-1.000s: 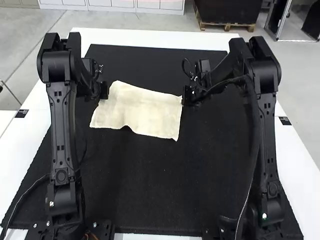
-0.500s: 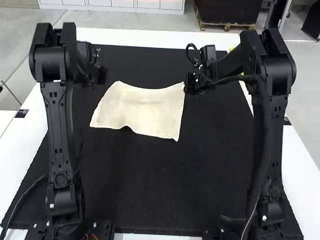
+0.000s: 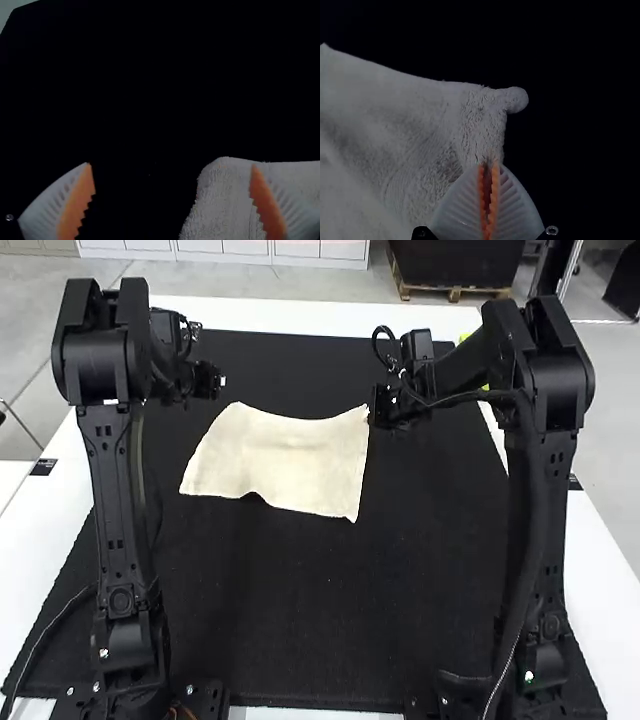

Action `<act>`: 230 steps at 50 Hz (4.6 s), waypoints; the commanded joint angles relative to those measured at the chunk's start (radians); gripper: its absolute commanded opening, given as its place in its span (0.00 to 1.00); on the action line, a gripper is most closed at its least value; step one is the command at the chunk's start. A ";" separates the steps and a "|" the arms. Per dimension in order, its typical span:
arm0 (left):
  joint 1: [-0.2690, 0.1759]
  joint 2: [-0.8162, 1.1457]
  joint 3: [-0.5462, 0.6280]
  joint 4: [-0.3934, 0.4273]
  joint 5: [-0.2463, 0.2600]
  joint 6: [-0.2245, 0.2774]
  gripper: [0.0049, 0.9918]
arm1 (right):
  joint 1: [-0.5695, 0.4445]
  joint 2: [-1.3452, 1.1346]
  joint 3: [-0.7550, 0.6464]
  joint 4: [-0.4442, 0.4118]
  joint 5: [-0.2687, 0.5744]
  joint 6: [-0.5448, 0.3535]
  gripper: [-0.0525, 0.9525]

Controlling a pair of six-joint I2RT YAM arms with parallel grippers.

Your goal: Fold the towel.

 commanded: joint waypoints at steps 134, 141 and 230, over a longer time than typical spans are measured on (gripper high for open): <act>0.068 0.011 0.010 -0.149 0.132 0.140 0.02 | -0.033 -0.096 -0.044 -0.003 -0.098 0.031 0.02; 0.068 -0.022 -0.013 -0.140 0.143 0.140 0.02 | -0.033 -0.112 -0.052 -0.014 -0.114 0.027 0.02; 0.209 -0.280 -0.413 0.060 0.202 0.189 0.02 | -0.016 -0.277 -0.277 -0.017 -0.160 0.024 0.02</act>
